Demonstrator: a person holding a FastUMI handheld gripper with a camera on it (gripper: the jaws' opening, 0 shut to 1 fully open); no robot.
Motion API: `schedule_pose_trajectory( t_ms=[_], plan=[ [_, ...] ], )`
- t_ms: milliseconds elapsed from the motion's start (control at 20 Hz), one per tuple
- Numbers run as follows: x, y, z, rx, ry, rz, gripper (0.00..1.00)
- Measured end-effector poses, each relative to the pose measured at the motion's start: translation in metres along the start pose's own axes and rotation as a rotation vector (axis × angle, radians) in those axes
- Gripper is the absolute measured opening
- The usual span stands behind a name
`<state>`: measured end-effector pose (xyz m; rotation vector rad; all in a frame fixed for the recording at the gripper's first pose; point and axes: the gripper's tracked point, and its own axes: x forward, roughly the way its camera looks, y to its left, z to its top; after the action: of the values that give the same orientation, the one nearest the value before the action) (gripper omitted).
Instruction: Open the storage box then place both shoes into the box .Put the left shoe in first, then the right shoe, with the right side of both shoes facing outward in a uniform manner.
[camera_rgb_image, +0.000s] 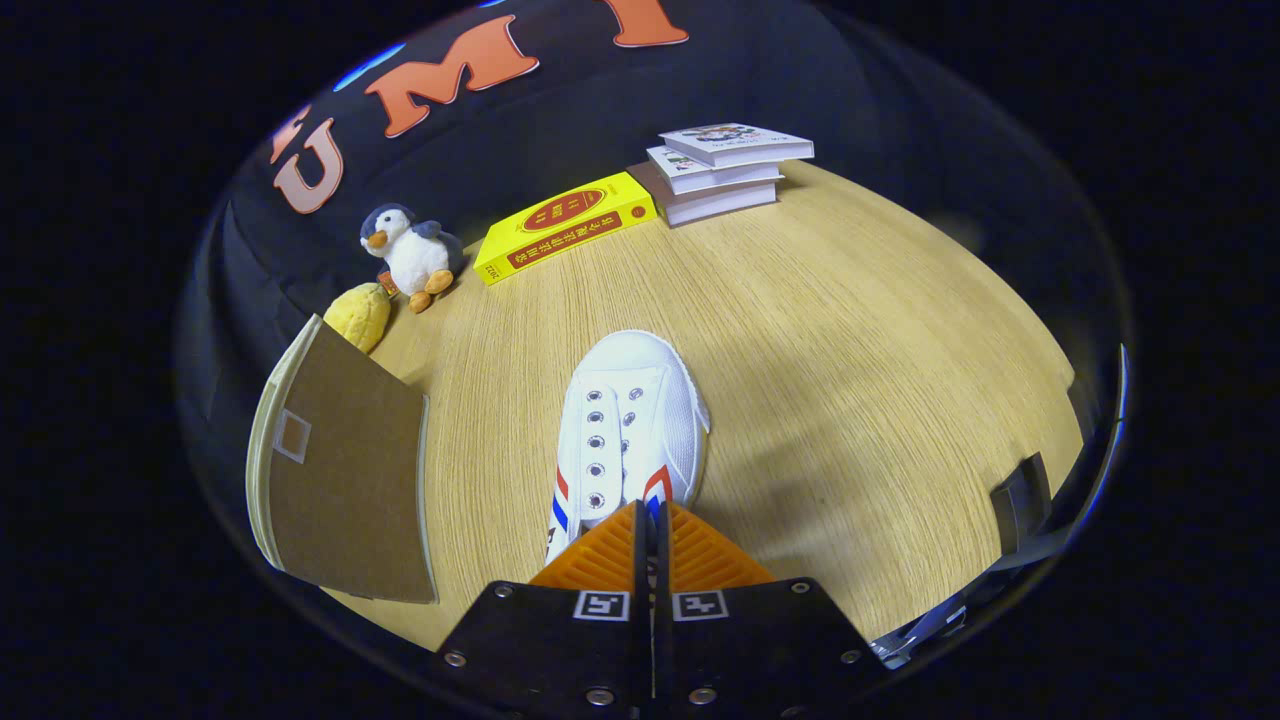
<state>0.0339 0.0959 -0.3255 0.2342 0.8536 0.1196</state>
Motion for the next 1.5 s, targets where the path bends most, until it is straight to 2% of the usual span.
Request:
schedule_pose_trajectory(
  t_ms=[100, 150, 200, 250, 300, 400, 550, 650, 700, 750, 900, 1200, 1350, 1500],
  plan=[
    [0.0, 0.003, -0.004, -0.035, -0.063, -0.02, 0.1],
    [0.002, 0.003, -0.004, -0.063, -0.103, -0.045, 0.32],
    [0.005, 0.004, -0.005, -0.104, -0.131, -0.08, 0.41],
    [0.006, 0.003, -0.006, -0.153, -0.16, -0.126, 0.43],
    [0.018, 0.0, -0.018, -0.191, -0.133, -0.153, 0.44],
    [0.009, 0.002, -0.013, -0.106, -0.181, -0.153, 0.45],
    [0.008, -0.009, -0.019, 0.18, -0.165, -0.048, 0.4],
    [0.011, -0.017, -0.017, 0.254, -0.164, -0.063, 0.03],
    [0.001, -0.017, -0.017, 0.226, -0.156, -0.088, 0.0],
    [-0.012, -0.008, -0.011, 0.21, -0.172, -0.093, 0.0],
    [-0.058, 0.049, 0.026, 0.272, -0.238, 0.035, 0.0],
    [-0.135, 0.172, 0.078, 0.168, -0.333, 0.164, 0.0],
    [-0.142, 0.232, 0.077, 0.092, -0.314, 0.215, 0.0],
    [-0.132, 0.277, 0.065, 0.006, -0.295, 0.218, 0.0]
  ],
)
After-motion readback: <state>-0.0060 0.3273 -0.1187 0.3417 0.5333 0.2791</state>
